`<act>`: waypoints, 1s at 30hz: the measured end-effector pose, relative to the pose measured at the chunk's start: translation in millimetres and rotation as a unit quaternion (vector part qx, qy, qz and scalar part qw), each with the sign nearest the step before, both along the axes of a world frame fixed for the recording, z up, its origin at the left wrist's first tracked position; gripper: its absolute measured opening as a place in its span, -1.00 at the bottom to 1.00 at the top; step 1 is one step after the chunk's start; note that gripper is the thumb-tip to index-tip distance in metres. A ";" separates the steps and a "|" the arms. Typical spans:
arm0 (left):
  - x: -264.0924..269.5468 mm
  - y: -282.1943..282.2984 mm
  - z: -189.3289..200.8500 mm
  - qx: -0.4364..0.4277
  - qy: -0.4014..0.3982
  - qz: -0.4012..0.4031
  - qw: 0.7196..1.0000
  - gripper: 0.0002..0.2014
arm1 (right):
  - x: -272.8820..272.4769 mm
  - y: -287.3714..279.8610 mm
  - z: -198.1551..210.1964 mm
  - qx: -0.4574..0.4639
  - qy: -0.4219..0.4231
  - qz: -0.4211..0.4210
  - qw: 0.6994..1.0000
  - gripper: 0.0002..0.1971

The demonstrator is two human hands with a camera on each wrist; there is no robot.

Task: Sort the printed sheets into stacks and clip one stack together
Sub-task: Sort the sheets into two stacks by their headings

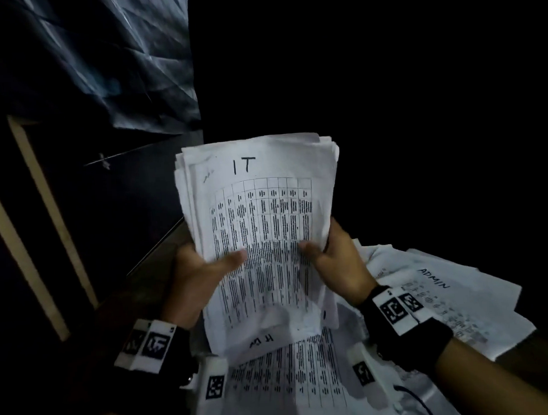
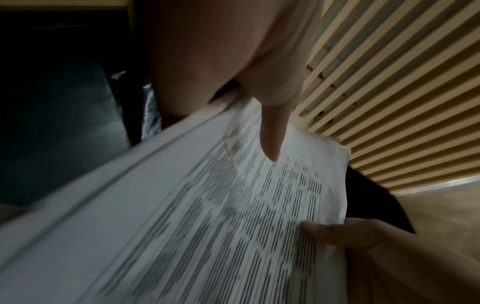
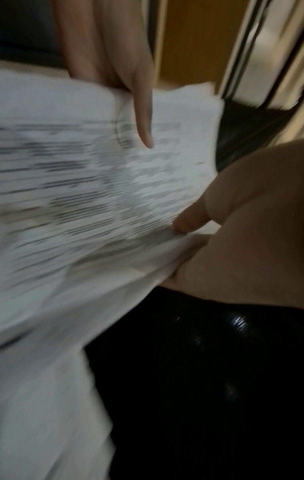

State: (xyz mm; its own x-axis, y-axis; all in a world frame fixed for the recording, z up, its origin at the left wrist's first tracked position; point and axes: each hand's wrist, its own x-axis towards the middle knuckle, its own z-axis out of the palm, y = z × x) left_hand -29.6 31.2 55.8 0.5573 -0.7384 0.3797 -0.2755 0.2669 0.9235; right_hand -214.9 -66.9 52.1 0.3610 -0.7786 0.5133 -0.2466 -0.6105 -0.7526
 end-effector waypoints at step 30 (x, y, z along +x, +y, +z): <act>71.3 37.6 31.5 -0.060 -0.086 0.229 0.968 -0.64 | 56.3 -57.5 -55.4 0.198 0.286 -0.090 0.933 -0.79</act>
